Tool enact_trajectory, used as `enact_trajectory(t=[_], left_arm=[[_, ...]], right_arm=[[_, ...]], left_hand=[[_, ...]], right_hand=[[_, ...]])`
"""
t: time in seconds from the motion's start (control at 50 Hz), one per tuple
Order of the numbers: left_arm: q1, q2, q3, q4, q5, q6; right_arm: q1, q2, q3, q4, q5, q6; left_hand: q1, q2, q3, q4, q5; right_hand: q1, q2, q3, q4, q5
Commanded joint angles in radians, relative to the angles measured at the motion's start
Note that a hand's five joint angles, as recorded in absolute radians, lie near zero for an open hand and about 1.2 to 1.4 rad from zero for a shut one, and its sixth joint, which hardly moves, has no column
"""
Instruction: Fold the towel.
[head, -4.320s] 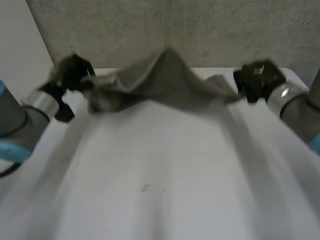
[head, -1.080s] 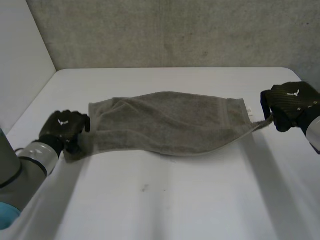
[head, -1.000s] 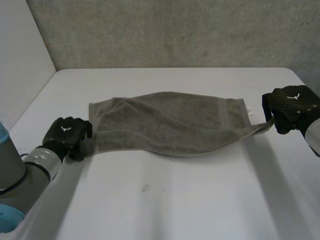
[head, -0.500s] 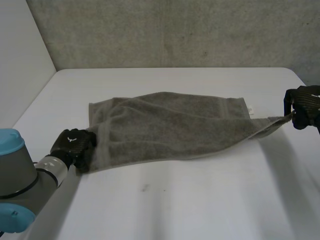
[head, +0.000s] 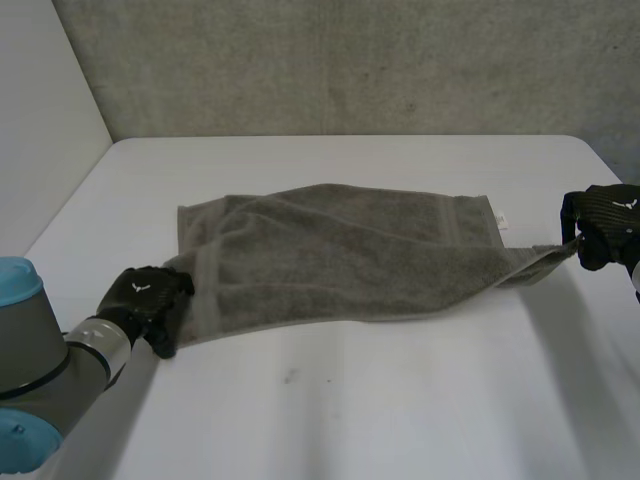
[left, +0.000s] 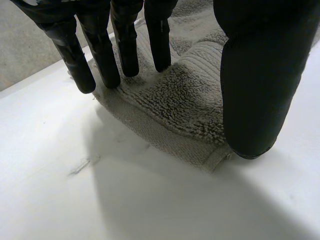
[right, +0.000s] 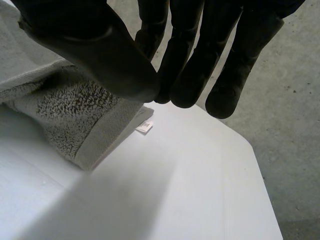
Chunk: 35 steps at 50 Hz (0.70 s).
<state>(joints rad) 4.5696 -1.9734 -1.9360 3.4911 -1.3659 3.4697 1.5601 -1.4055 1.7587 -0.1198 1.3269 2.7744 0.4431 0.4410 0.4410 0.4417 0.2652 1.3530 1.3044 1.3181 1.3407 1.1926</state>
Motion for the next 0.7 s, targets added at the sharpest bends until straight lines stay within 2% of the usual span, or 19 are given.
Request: enact_trajectory(t=[0.02,0.24,0.7], left_arm=[[0.0,-0.024,0.018,0.011,-0.001,0.0],[-0.001,-0.087,0.075,0.011,-0.001,0.0],[-0.009,-0.07,0.103,0.008,0.001,-0.05]], right_arm=[[0.0,0.0,0.002,-0.001,0.0,-0.001],[0.0,0.014,0.005,-0.001,0.0,-0.001],[0.0,0.02,0.004,-0.001,0.0,-0.003]], left_hand=[[0.099,0.101,0.101,0.1,0.102],[0.266,0.268,0.268,0.268,0.27],[0.718,0.72,0.72,0.72,0.722]], right_hand=[[0.043,0.092,0.078,0.056,0.029],[0.043,0.092,0.078,0.056,0.029],[0.043,0.092,0.078,0.056,0.029]])
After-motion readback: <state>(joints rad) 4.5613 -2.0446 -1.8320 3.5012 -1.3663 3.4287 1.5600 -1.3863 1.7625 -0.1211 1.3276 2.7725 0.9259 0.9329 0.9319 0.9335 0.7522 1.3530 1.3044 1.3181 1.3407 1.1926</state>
